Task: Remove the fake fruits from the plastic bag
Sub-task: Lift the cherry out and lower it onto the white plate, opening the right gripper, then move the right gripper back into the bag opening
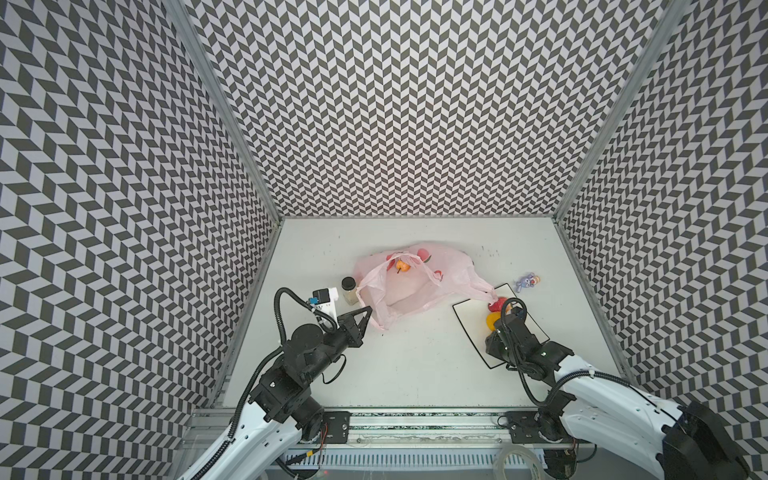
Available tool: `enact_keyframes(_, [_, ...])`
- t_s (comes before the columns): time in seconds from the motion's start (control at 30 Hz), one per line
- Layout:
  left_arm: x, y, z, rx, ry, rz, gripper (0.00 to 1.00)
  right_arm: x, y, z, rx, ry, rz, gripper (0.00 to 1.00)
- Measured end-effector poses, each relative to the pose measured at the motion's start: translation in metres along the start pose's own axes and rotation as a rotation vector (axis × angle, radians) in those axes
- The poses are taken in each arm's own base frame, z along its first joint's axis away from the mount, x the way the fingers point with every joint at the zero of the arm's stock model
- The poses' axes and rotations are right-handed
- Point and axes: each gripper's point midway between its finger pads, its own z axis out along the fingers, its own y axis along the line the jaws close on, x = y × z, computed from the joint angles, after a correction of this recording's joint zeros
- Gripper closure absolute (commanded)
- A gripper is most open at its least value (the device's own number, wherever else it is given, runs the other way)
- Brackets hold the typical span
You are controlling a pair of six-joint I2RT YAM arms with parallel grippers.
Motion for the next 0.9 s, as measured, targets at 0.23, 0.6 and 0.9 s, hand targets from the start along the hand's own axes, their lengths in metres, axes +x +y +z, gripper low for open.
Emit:
enact_keyframes(0.23, [0.0, 0.0, 0.0, 0.0, 0.0, 0.0, 1.0, -0.015, -0.005, -0.022, 0.0, -0.068, 0.043, 0.39])
enact_keyframes(0.6, [0.002, 0.002, -0.001, -0.009, 0.008, 0.0, 1.0, -0.066, 0.09, -0.11, -0.396, -0.184, -0.076, 0.57])
enact_keyframes(0.9, [0.006, 0.007, -0.005, -0.028, 0.022, -0.006, 1.0, -0.013, 0.224, -0.122, -0.668, -0.096, -0.421, 0.58])
